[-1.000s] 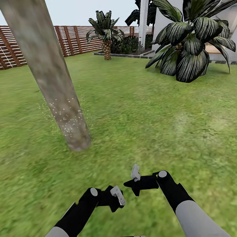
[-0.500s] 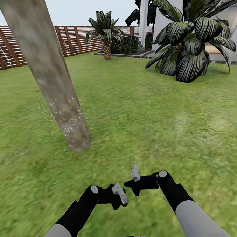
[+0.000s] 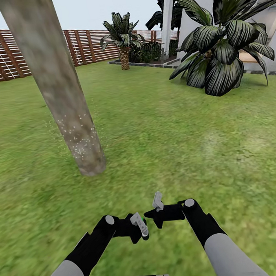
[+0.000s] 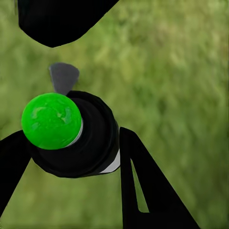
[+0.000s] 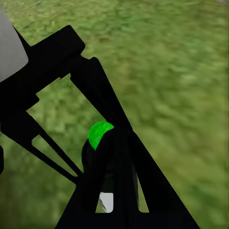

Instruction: In the garden, pick up the pesticide atomizer on the floor and spray pesticide onto both trees until each tree trunk is fully covered.

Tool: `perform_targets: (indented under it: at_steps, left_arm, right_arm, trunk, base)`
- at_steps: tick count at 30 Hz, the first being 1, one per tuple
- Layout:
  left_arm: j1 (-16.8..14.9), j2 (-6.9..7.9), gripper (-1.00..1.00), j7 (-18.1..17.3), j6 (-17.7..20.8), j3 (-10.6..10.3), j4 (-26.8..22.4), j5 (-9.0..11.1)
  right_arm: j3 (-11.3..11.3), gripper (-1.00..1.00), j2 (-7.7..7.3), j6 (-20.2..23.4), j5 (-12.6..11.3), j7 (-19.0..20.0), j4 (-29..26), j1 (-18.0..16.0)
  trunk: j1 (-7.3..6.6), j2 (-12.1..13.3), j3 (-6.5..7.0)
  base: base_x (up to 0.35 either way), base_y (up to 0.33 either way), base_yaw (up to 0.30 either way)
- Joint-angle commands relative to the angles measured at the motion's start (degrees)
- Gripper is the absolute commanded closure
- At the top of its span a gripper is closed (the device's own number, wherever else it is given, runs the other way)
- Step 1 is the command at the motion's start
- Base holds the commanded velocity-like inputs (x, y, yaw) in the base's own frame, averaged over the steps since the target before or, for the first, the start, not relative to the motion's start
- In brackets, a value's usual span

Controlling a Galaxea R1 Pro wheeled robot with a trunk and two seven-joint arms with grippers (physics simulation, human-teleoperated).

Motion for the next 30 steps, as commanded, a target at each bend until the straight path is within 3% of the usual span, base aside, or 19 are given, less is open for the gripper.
perform_targets:
  at_steps: [1, 22, 30]
  left_arm:
    - [-0.03, 0.0, 1.0, 0.01, 0.03, 0.0, 0.0, 0.02]
    - [-0.13, -0.09, 1.0, 0.09, 0.14, 0.18, -0.07, 0.16]
    - [-0.75, 0.0, 1.0, 0.09, 0.09, 0.18, 0.01, 1.76]
  right_arm:
    - [0.0, 1.0, 0.0, 0.0, -0.02, 0.0, 0.0, 0.0]
    - [0.0, 1.0, 0.0, 0.0, 0.0, -0.01, 0.15, 0.0]
    - [-0.02, 1.0, 0.0, 0.0, 0.0, -0.01, 0.43, 0.0]
  trunk:
    - [0.0, 0.0, 0.0]
    - [0.0, 0.0, 0.0]
    - [0.0, 0.0, 0.0]
  base:
    - [0.0, 0.0, 0.0]
    - [0.0, 0.0, 0.0]
    - [0.0, 0.0, 0.0]
